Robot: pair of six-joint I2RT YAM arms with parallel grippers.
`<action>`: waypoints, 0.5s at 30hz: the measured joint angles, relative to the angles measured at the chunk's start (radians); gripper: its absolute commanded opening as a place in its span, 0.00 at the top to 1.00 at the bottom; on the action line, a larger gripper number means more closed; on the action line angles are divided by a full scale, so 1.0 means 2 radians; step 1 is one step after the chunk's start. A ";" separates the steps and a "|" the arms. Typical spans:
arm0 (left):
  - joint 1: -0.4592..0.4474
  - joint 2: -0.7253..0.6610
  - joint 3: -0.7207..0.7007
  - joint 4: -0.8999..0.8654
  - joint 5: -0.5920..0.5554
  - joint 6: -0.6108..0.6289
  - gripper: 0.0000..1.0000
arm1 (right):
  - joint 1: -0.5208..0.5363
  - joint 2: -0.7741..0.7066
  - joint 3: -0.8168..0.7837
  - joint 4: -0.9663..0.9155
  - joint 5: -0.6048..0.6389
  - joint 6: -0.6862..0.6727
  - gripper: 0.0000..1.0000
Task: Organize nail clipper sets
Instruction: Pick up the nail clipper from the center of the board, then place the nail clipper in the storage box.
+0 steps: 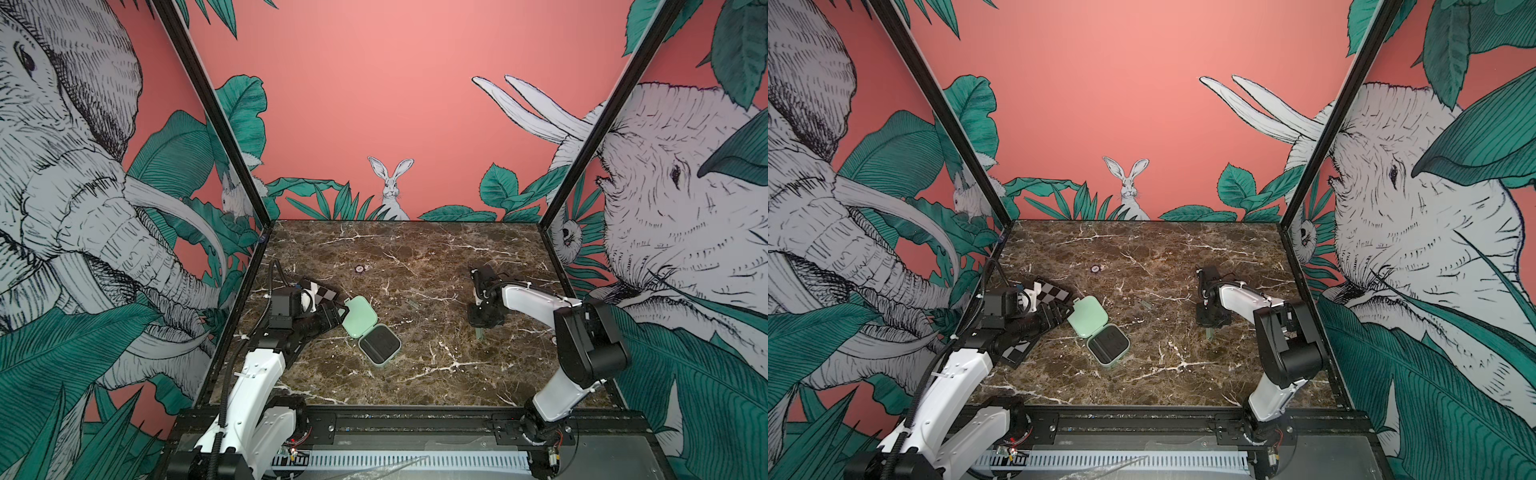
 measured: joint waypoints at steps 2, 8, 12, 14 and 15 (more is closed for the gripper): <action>0.000 0.005 -0.001 0.004 0.000 0.000 0.23 | 0.006 -0.002 -0.001 0.001 -0.004 0.001 0.96; 0.000 0.047 -0.009 0.022 -0.003 0.005 0.23 | 0.121 -0.005 0.063 -0.024 -0.008 -0.008 0.98; 0.006 0.072 -0.009 0.030 -0.005 0.010 0.23 | 0.220 0.014 0.157 -0.033 -0.009 -0.032 0.99; 0.018 0.080 -0.009 0.032 -0.004 0.014 0.23 | 0.262 0.037 0.206 -0.039 -0.010 -0.047 0.99; 0.024 0.081 -0.009 0.033 -0.004 0.015 0.23 | 0.278 0.050 0.225 -0.041 -0.012 -0.055 0.99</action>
